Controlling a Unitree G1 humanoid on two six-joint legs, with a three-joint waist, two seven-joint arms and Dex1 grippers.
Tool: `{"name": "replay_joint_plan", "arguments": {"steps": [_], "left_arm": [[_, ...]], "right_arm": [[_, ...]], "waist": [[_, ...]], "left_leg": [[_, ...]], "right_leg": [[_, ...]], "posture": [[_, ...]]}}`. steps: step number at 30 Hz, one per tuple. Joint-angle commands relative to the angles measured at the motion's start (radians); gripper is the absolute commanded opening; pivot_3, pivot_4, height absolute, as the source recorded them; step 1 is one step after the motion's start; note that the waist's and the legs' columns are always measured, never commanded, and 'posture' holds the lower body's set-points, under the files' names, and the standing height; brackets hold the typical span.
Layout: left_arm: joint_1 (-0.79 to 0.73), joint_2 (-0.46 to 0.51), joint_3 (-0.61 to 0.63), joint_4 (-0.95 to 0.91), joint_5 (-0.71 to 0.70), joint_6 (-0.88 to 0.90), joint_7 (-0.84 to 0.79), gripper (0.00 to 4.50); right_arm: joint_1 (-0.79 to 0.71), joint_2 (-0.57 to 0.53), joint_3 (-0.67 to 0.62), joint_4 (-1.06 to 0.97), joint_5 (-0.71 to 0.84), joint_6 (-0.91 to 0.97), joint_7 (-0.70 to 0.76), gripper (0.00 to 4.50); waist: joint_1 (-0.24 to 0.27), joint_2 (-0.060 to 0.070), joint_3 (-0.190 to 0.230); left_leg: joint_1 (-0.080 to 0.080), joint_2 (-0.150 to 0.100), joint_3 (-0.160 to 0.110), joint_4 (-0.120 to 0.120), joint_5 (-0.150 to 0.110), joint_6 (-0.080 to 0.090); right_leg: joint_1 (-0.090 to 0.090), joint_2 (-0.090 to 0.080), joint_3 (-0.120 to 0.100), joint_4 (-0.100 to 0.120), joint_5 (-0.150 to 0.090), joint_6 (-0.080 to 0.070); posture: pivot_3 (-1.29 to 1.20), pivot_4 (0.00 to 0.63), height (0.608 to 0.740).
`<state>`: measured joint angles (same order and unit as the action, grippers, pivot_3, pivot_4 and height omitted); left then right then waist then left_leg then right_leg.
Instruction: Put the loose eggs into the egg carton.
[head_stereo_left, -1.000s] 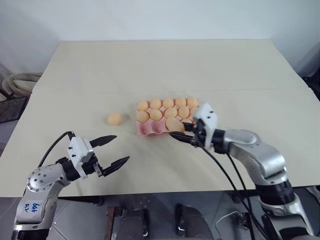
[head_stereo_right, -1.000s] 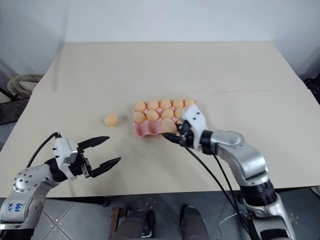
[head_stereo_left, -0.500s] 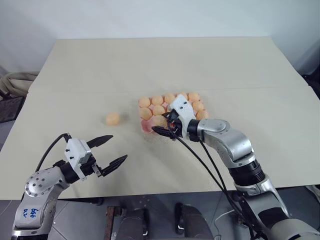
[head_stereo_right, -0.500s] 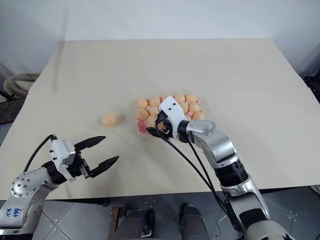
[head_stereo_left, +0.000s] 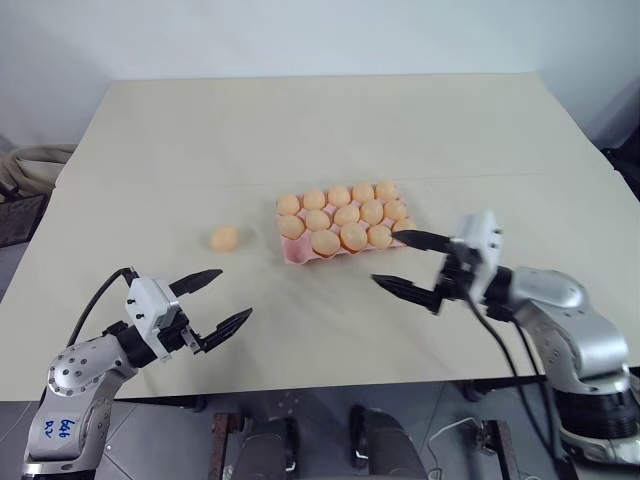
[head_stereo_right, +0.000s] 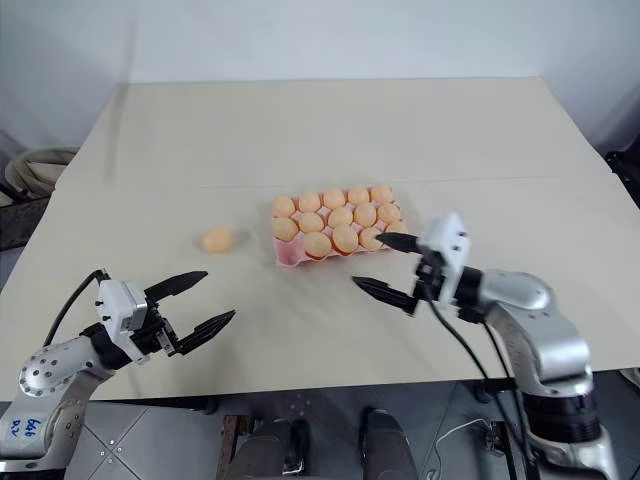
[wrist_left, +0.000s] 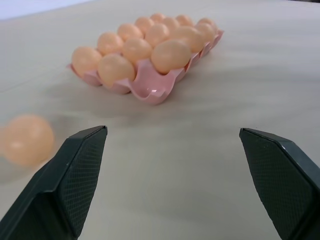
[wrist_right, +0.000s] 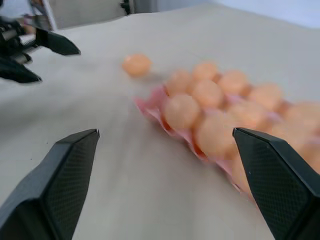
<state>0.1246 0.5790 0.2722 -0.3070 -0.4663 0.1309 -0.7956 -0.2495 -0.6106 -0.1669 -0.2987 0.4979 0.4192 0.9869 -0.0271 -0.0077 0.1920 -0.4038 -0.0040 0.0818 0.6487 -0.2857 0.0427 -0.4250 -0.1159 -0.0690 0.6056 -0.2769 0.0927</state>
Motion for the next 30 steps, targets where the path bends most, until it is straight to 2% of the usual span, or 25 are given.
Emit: {"name": "replay_joint_plan", "arguments": {"steps": [1, 5, 11, 14, 16, 20, 25, 30], "left_arm": [[0.015, -0.007, 0.048, -0.012, -0.030, -0.002, 0.016, 4.50], [0.053, -0.018, 0.093, 0.010, -0.006, -0.033, 0.039, 4.50], [0.067, -0.071, 0.143, -0.009, -0.019, -0.011, 0.132, 4.50], [0.033, -0.090, 0.141, -0.028, -0.063, 0.087, 0.205, 4.50], [-0.014, -0.083, 0.106, -0.045, -0.065, 0.164, 0.245, 4.50], [-0.176, -0.085, 0.007, 0.009, 0.055, 0.229, 0.358, 4.50], [-0.410, -0.105, -0.070, 0.195, 0.181, 0.273, 0.484, 4.50], [-0.587, -0.129, -0.147, 0.397, 0.247, 0.266, 0.478, 4.50]], "right_arm": [[0.041, -0.023, -0.099, 0.044, 0.029, -0.087, 0.028, 4.47], [0.097, -0.033, -0.131, 0.089, 0.004, -0.172, 0.040, 4.47], [0.129, -0.021, -0.103, 0.094, -0.014, -0.259, 0.051, 4.47], [0.135, -0.023, -0.087, 0.087, -0.012, -0.264, 0.052, 4.47], [0.144, -0.032, -0.081, 0.084, -0.009, -0.260, 0.055, 4.47], [0.155, -0.047, -0.080, 0.089, -0.011, -0.265, 0.062, 4.47], [0.178, -0.061, -0.094, 0.073, 0.002, -0.259, 0.060, 4.47], [0.217, -0.069, -0.111, 0.039, 0.013, -0.254, 0.047, 4.47]], "waist": [[0.000, 0.000, 0.000], [0.000, 0.000, 0.000], [0.003, 0.000, 0.000], [0.005, 0.000, 0.000], [0.009, 0.000, 0.000], [0.035, 0.000, 0.000], [0.051, -0.001, 0.000], [0.052, -0.002, 0.000]], "left_leg": [[0.001, 0.000, 0.001, 0.000, 0.000, 0.000], [0.003, 0.000, 0.002, 0.001, 0.001, -0.003], [0.004, 0.001, 0.002, 0.001, 0.002, -0.005], [0.004, 0.001, 0.002, 0.001, 0.002, -0.005], [0.004, 0.001, 0.002, 0.001, 0.002, -0.005], [0.004, 0.001, 0.002, 0.002, 0.003, -0.005], [0.003, 0.001, 0.004, 0.004, 0.003, -0.005], [0.003, 0.001, 0.007, 0.003, 0.003, -0.003]], "right_leg": [[0.000, 0.000, 0.001, 0.001, 0.000, 0.000], [0.000, 0.000, 0.002, 0.003, 0.001, -0.002], [0.000, 0.000, 0.004, 0.004, 0.003, -0.004], [0.000, 0.000, 0.004, 0.004, 0.003, -0.004], [0.000, 0.000, 0.004, 0.004, 0.003, -0.004], [0.000, 0.000, 0.004, 0.005, 0.004, -0.004], [0.000, 0.001, 0.004, 0.005, 0.006, -0.003], [0.000, 0.001, 0.003, 0.005, 0.006, -0.002]], "posture": [[0.00, 0.150, 0.740], [0.00, 0.150, 0.740], [0.00, 0.150, 0.740], [0.00, 0.150, 0.740], [0.00, 0.150, 0.740], [0.00, 0.150, 0.740], [0.00, 0.150, 0.740], [0.00, 0.150, 0.740]]}}
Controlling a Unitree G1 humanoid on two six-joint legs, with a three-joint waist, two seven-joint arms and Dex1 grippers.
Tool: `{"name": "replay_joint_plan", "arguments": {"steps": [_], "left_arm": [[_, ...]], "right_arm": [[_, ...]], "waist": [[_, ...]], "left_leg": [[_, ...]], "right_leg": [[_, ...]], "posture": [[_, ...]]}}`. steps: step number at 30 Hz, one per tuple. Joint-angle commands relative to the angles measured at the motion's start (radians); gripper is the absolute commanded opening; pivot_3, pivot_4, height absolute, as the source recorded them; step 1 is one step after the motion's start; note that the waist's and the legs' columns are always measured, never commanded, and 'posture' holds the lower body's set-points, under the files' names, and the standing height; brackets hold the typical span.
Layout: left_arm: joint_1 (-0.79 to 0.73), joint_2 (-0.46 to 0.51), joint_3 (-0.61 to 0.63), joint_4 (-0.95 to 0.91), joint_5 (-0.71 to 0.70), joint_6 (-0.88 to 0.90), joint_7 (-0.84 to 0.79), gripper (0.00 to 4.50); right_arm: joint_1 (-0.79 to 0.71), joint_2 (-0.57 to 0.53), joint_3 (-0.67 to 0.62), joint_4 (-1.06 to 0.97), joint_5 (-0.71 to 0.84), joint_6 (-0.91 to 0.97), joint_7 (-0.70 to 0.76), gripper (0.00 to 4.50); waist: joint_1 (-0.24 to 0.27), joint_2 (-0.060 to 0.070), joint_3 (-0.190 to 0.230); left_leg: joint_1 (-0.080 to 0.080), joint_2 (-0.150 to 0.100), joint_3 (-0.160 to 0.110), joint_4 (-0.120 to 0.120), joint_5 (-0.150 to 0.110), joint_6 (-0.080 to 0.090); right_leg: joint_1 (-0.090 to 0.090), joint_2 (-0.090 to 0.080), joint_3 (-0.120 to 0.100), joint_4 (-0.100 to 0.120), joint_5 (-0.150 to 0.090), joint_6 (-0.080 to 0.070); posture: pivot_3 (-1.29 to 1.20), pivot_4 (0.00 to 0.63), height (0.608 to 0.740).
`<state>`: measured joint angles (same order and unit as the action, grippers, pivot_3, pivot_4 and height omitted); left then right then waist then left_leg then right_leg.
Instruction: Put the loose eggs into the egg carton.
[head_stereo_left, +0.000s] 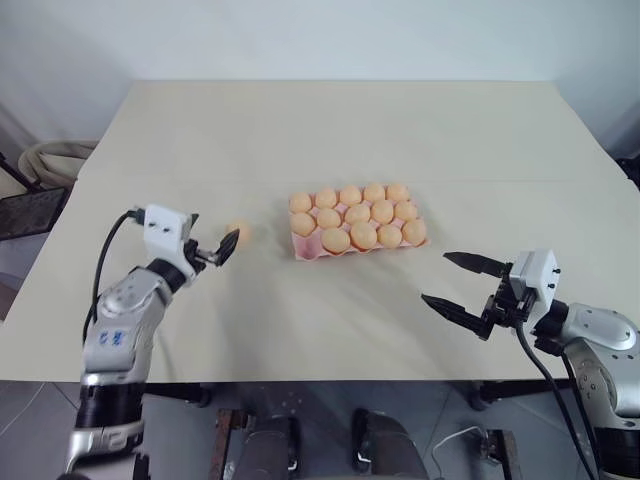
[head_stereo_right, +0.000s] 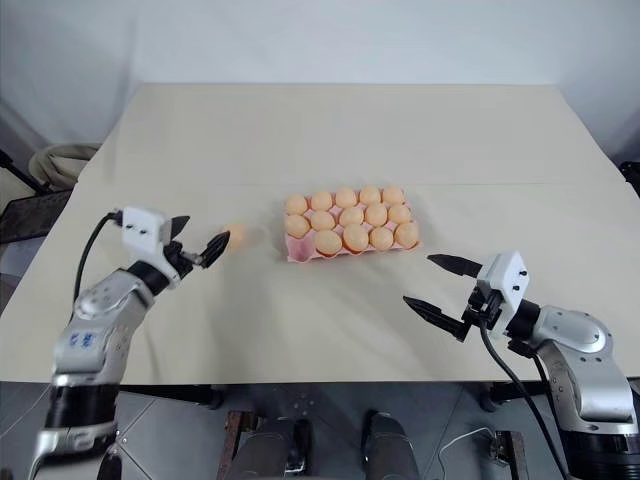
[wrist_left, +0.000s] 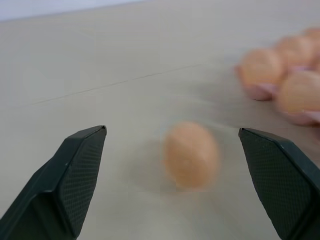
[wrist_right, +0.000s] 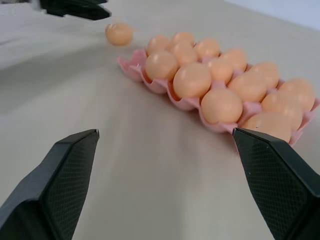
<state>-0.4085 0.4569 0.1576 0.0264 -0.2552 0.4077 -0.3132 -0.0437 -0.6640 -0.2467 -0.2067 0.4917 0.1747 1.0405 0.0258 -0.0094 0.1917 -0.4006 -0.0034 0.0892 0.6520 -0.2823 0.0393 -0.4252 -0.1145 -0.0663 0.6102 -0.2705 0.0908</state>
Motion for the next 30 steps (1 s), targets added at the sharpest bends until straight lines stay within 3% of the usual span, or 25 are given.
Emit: {"name": "replay_joint_plan", "arguments": {"steps": [1, 7, 10, 16, 17, 23, 30], "left_arm": [[-0.082, -0.015, -0.052, 0.106, 0.050, -0.015, -0.010, 4.50], [-0.157, -0.044, -0.112, 0.267, 0.095, -0.052, -0.046, 4.50], [-0.165, -0.046, -0.107, 0.300, 0.112, -0.057, -0.030, 3.93], [-0.140, -0.025, -0.084, 0.282, 0.099, -0.107, -0.075, 1.95], [-0.131, -0.024, -0.075, 0.269, 0.077, -0.143, -0.112, 1.79], [-0.110, 0.001, -0.060, 0.183, -0.024, -0.241, -0.334, 1.79], [-0.197, -0.060, -0.192, 0.213, -0.003, -0.245, -0.481, 1.79]], "right_arm": [[0.020, -0.013, -0.034, -0.062, 0.020, -0.009, -0.015, 4.47], [0.060, 0.003, -0.036, -0.103, 0.021, -0.011, -0.058, 4.47], [0.073, 0.011, -0.031, -0.117, 0.019, -0.015, -0.076, 4.50], [0.080, 0.014, -0.030, -0.107, 0.011, -0.029, -0.093, 4.50], [0.080, 0.014, -0.030, -0.102, 0.008, -0.032, -0.095, 4.50], [0.103, 0.007, -0.052, -0.081, 0.002, -0.049, -0.105, 4.50], [0.121, 0.008, -0.068, -0.074, -0.006, -0.062, -0.120, 4.50]], "waist": [[-0.001, 0.000, 0.000], [-0.002, -0.001, 0.000], [-0.001, -0.002, 0.000], [-0.002, -0.002, 0.000], [-0.003, -0.002, 0.000], [0.000, -0.002, 0.000], [0.001, -0.002, 0.000]], "left_leg": [[0.000, 0.000, 0.001, 0.000, 0.001, 0.001], [0.000, 0.000, 0.004, 0.001, 0.001, 0.001], [0.000, 0.000, 0.004, 0.001, 0.000, 0.000], [0.000, 0.000, 0.004, 0.002, -0.001, 0.001], [0.001, 0.000, 0.004, 0.002, -0.001, 0.001], [0.000, 0.000, 0.004, 0.001, 0.000, -0.001], [-0.001, 0.000, 0.004, 0.005, -0.002, 0.002]], "right_leg": [[0.000, 0.000, -0.001, 0.000, 0.000, 0.001], [0.000, 0.000, -0.005, -0.002, 0.002, 0.003], [0.000, 0.000, -0.005, -0.001, 0.002, 0.003], [-0.001, -0.001, -0.002, -0.001, 0.002, 0.003], [-0.001, -0.001, -0.001, -0.001, 0.003, 0.003], [-0.001, -0.001, 0.002, -0.001, 0.003, 0.003], [0.000, -0.002, 0.002, -0.001, 0.003, 0.003]], "posture": [[0.00, 0.150, 0.740], [0.00, 0.150, 0.740], [0.00, 0.150, 0.740], [0.00, 0.150, 0.740], [0.00, 0.150, 0.740], [0.00, 0.150, 0.740], [0.00, 0.150, 0.740]]}}
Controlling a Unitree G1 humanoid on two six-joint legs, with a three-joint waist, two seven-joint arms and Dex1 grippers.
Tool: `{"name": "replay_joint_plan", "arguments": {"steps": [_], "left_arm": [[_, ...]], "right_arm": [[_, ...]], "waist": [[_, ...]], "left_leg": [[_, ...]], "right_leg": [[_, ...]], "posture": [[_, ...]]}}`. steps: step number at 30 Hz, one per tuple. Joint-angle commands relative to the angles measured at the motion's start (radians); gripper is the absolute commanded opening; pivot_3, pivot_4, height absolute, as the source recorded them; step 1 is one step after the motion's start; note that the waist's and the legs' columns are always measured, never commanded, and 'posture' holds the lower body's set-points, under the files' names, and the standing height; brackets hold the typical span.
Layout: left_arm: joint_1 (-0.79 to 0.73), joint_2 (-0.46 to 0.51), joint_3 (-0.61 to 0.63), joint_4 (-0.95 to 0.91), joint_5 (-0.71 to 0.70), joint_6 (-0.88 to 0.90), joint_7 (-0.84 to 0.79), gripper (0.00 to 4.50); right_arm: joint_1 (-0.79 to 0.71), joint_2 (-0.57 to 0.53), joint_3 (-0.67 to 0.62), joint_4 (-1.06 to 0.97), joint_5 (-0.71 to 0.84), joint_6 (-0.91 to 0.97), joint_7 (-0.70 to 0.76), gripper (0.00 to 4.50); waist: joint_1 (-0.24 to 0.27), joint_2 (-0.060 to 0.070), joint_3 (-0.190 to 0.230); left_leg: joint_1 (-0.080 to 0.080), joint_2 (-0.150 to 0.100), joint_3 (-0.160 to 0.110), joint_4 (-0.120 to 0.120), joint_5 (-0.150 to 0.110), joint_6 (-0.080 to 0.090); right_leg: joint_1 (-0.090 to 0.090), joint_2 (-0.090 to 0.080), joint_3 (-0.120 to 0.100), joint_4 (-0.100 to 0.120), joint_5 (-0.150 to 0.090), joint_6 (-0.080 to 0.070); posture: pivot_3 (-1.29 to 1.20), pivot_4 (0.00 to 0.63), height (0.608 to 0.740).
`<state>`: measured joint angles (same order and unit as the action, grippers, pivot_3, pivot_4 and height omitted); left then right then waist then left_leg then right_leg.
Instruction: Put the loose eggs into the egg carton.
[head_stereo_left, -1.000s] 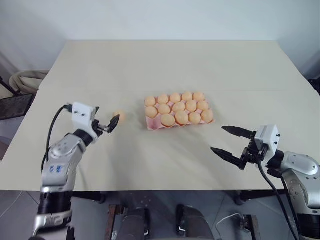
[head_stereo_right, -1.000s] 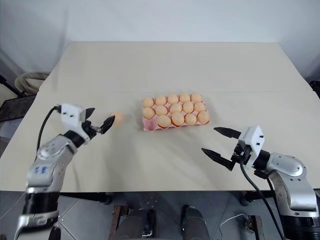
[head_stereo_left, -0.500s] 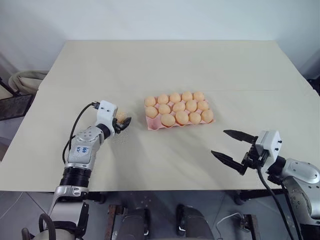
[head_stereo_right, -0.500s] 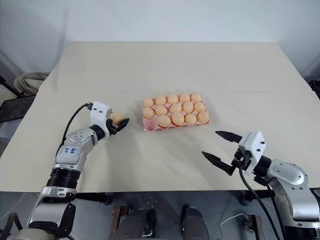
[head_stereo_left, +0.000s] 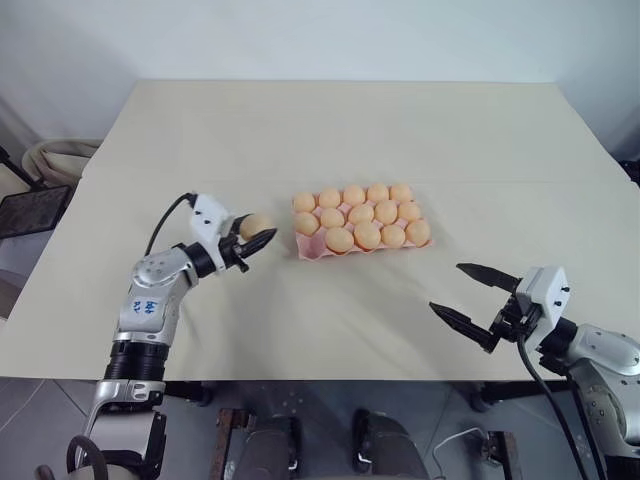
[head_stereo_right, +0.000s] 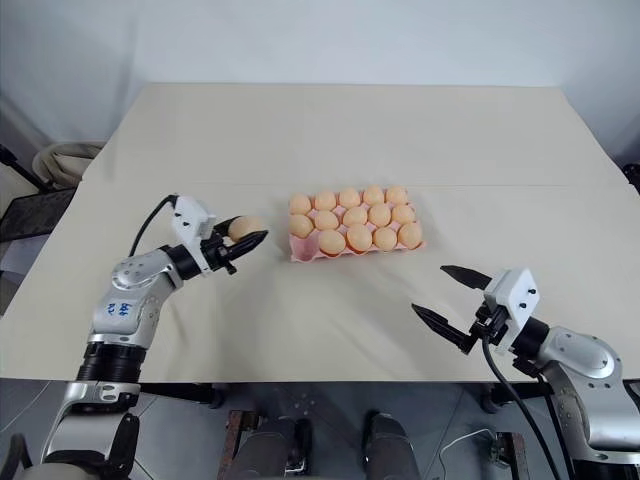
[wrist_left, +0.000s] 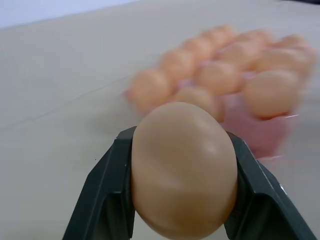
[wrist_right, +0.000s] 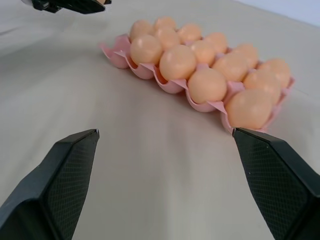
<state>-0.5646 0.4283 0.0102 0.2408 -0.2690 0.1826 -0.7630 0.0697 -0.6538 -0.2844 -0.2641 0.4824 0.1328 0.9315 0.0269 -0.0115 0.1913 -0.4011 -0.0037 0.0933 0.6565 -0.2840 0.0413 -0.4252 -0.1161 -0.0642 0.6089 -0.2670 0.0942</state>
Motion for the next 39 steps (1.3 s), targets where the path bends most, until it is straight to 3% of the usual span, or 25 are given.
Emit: {"name": "replay_joint_plan", "arguments": {"steps": [1, 6, 7, 14, 20, 24, 29, 39], "left_arm": [[-0.053, -0.046, -0.056, 0.013, 0.018, -0.021, -0.032, 1.79], [-0.105, -0.088, -0.093, 0.096, 0.057, -0.038, -0.030, 1.79], [-0.110, -0.090, -0.090, 0.105, 0.057, -0.041, -0.030, 2.42], [-0.081, -0.045, -0.063, 0.068, 0.052, -0.064, -0.050, 4.48], [0.014, 0.080, 0.031, -0.037, -0.041, -0.075, -0.172, 4.48], [0.159, 0.211, 0.094, -0.122, -0.085, -0.129, -0.312, 4.48], [0.342, 0.329, 0.193, -0.169, -0.105, -0.143, -0.358, 4.48], [0.514, 0.291, 0.278, -0.289, -0.105, -0.181, -0.244, 4.48]], "right_arm": [[0.010, -0.001, -0.031, -0.019, 0.003, -0.021, -0.015, 4.50], [0.028, 0.007, -0.030, -0.040, 0.008, -0.023, -0.032, 4.50], [0.032, 0.008, -0.030, -0.044, 0.010, -0.024, -0.035, 4.50], [0.057, 0.014, -0.026, -0.073, 0.020, -0.026, -0.042, 4.50], [0.036, 0.004, -0.022, -0.036, 0.016, -0.040, -0.021, 4.50], [-0.015, -0.027, -0.016, 0.025, 0.015, -0.057, 0.037, 4.50], [-0.097, -0.063, -0.008, 0.103, 0.018, -0.066, 0.104, 4.50], [-0.186, -0.093, 0.035, 0.163, 0.016, -0.028, 0.184, 4.50]], "waist": [[-0.001, 0.000, 0.000], [-0.005, 0.000, 0.000], [-0.006, 0.000, 0.000], [-0.004, 0.000, 0.000], [-0.009, 0.000, 0.000], [-0.021, 0.000, 0.000], [-0.031, 0.000, 0.000], [-0.027, 0.000, 0.000]], "left_leg": [[0.000, 0.000, 0.000, 0.001, 0.000, 0.000], [0.000, 0.000, 0.002, 0.002, 0.000, 0.001], [0.000, 0.000, 0.002, 0.002, 0.001, 0.002], [0.000, 0.000, 0.002, 0.002, 0.001, 0.002], [0.000, 0.001, 0.001, 0.002, 0.000, 0.001], [0.000, 0.001, 0.001, 0.002, 0.000, 0.001], [0.000, 0.002, 0.000, 0.001, 0.000, 0.001], [0.000, 0.002, 0.000, -0.007, 0.000, 0.001]], "right_leg": [[0.000, 0.000, 0.000, 0.000, 0.001, 0.000], [0.000, 0.001, -0.001, 0.002, 0.001, 0.001], [0.000, 0.002, -0.002, 0.002, 0.001, 0.001], [0.000, 0.001, -0.003, 0.002, 0.001, 0.001], [0.000, 0.001, 0.003, 0.002, 0.002, 0.000], [0.000, 0.000, 0.004, 0.001, 0.002, 0.000], [-0.001, -0.001, 0.004, -0.001, 0.001, -0.002], [-0.002, -0.001, 0.003, -0.007, 0.001, -0.003]], "posture": [[0.00, 0.150, 0.740], [0.00, 0.150, 0.740], [0.00, 0.150, 0.740], [0.00, 0.150, 0.740], [0.00, 0.150, 0.740], [0.00, 0.150, 0.740], [0.00, 0.150, 0.740], [0.00, 0.150, 0.740]]}}
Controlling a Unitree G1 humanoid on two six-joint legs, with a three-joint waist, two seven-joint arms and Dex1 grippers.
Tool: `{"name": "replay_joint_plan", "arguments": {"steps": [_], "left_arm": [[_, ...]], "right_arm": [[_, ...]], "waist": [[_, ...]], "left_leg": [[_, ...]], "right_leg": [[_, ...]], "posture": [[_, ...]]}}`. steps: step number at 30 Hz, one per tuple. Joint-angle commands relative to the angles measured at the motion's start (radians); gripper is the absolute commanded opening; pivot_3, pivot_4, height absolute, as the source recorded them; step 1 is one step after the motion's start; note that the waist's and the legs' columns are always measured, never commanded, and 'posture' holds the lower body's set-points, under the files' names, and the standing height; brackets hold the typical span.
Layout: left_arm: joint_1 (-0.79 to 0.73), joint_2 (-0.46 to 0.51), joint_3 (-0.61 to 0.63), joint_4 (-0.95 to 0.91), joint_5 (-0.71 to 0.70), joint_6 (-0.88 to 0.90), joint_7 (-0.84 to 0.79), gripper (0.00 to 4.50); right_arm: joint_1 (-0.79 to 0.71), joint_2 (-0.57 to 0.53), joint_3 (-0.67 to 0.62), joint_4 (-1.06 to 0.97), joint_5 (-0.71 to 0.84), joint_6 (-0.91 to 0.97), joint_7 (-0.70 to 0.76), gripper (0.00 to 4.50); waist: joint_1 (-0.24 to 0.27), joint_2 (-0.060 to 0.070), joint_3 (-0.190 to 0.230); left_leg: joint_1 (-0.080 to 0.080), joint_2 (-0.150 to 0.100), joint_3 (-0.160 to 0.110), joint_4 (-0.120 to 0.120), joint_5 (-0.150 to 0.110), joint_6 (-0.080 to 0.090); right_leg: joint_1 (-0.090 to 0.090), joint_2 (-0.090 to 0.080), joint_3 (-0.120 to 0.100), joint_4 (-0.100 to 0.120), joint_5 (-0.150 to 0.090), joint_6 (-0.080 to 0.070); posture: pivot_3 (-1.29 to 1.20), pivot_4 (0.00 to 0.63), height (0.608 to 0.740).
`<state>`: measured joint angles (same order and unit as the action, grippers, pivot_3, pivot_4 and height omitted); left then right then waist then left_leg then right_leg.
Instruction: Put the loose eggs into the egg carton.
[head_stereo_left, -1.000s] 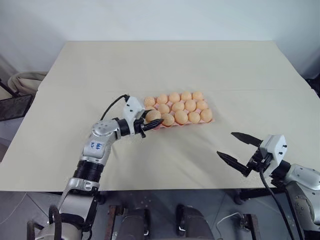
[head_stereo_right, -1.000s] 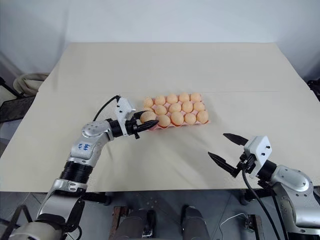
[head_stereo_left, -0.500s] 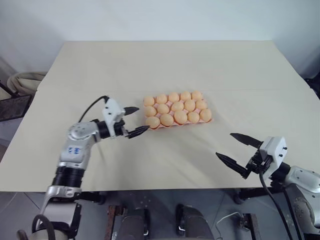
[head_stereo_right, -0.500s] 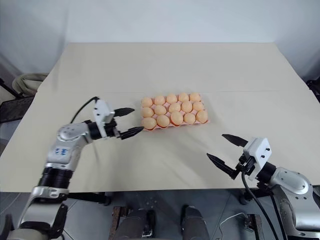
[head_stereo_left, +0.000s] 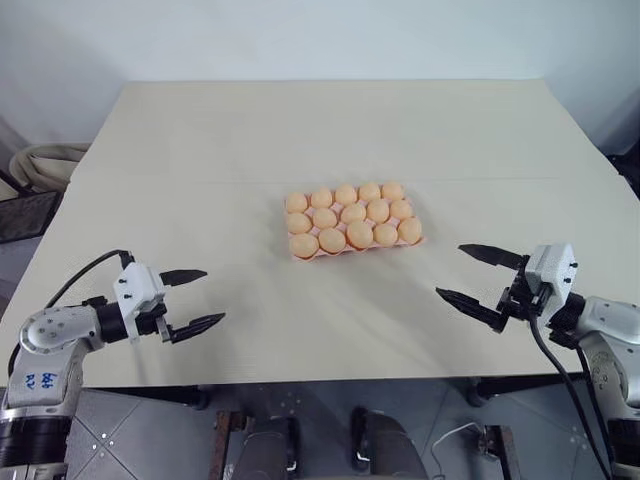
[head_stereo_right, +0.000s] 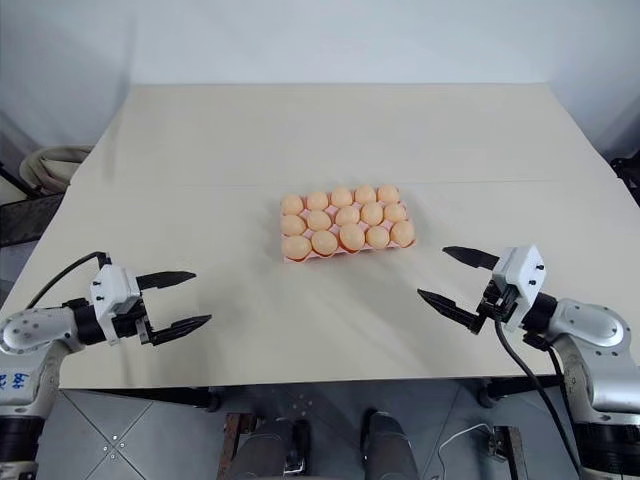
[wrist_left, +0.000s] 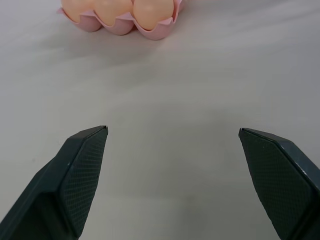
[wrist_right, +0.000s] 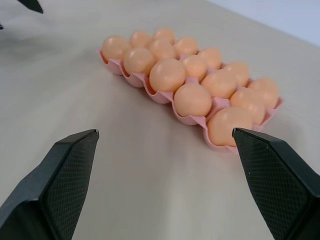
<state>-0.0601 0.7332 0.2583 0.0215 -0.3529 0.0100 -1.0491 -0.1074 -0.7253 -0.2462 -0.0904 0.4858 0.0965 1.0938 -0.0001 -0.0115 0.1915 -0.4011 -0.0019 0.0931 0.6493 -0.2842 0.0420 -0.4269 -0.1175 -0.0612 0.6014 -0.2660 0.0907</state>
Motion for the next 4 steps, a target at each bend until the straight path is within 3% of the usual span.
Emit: {"name": "replay_joint_plan", "arguments": {"steps": [1, 4], "left_arm": [[0.012, -0.020, 0.032, -0.080, -0.021, -0.005, 0.056, 4.48], [0.021, -0.016, 0.024, -0.105, -0.007, 0.000, 0.074, 4.48]], "right_arm": [[-0.013, -0.023, -0.001, -0.010, 0.012, 0.010, 0.022, 4.50], [-0.023, -0.023, -0.002, -0.004, 0.010, 0.015, 0.022, 4.50]], "waist": [[-0.001, 0.000, 0.000], [-0.001, 0.000, 0.000]], "left_leg": [[0.000, 0.000, 0.000, 0.000, 0.000, 0.000], [0.000, 0.000, 0.000, 0.000, 0.000, 0.000]], "right_leg": [[0.000, 0.000, 0.000, 0.000, 0.000, 0.000], [0.000, 0.000, -0.001, -0.001, 0.000, 0.000]], "posture": [[0.00, 0.150, 0.740], [0.00, 0.150, 0.740]]}}
